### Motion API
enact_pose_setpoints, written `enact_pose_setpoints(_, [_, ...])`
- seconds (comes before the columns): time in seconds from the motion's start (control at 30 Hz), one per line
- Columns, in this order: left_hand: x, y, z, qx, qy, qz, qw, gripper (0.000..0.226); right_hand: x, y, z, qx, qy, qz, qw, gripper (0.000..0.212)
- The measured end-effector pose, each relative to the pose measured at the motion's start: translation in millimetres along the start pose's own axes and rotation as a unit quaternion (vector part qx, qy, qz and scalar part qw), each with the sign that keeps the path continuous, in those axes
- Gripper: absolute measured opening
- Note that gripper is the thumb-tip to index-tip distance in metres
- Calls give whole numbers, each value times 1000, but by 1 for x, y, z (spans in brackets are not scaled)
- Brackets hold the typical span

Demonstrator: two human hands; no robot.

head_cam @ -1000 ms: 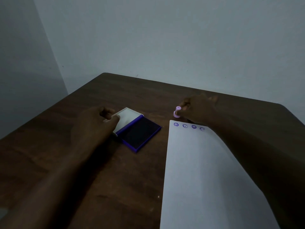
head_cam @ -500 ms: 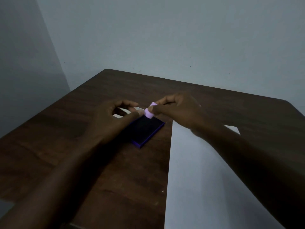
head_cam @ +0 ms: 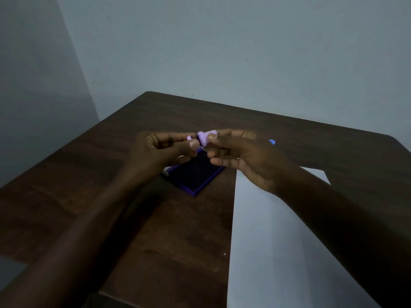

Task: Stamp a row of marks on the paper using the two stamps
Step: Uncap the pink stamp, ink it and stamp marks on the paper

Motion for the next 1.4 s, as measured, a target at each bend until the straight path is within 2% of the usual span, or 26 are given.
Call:
enact_pose_setpoints(0.07, [4,4,3,-17,31,-29,999,40,5,7,0,-16,12,46,999,16])
enact_pose_setpoints(0.1, [7,7,4,-32,45,-40,998,38,9,13,0,-37,27,32,998,13])
enact_pose_setpoints(0.23, [17,18,10,-104,81,-8,991,23,19,31,5,-96,73,-195,973,17])
enact_pose_setpoints(0.37, [26,25,12,-135,110,4,985,21,10,23,16,-80,73,-294,950,27])
enact_pose_setpoints(0.47, [28,30,13,-161,117,-1,980,25,5,11,23,-54,73,-399,912,23])
enact_pose_setpoints(0.6, [31,33,14,-173,116,5,978,32,2,-7,28,-16,87,-497,863,29])
enact_pose_setpoints(0.73, [32,35,14,-183,109,15,977,30,-2,-19,32,21,103,-532,840,28])
enact_pose_setpoints(1.0, [34,35,14,-191,106,43,975,26,-4,-33,29,36,162,-591,789,25])
enact_pose_setpoints(1.1, [33,35,14,-188,101,43,976,22,-8,-31,30,28,170,-590,789,25])
enact_pose_setpoints(1.4, [31,33,12,-190,93,50,976,30,-13,-28,33,24,157,-582,797,28])
Point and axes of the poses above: each hand's wrist, its own z-axis towards the middle knuckle, its own y-axis out of the back of the hand, x = y × z, the point moved 7 cm from there along z, towards the middle knuckle, and after that the axes turned 9 degrees about z, right-handed, at the moved point
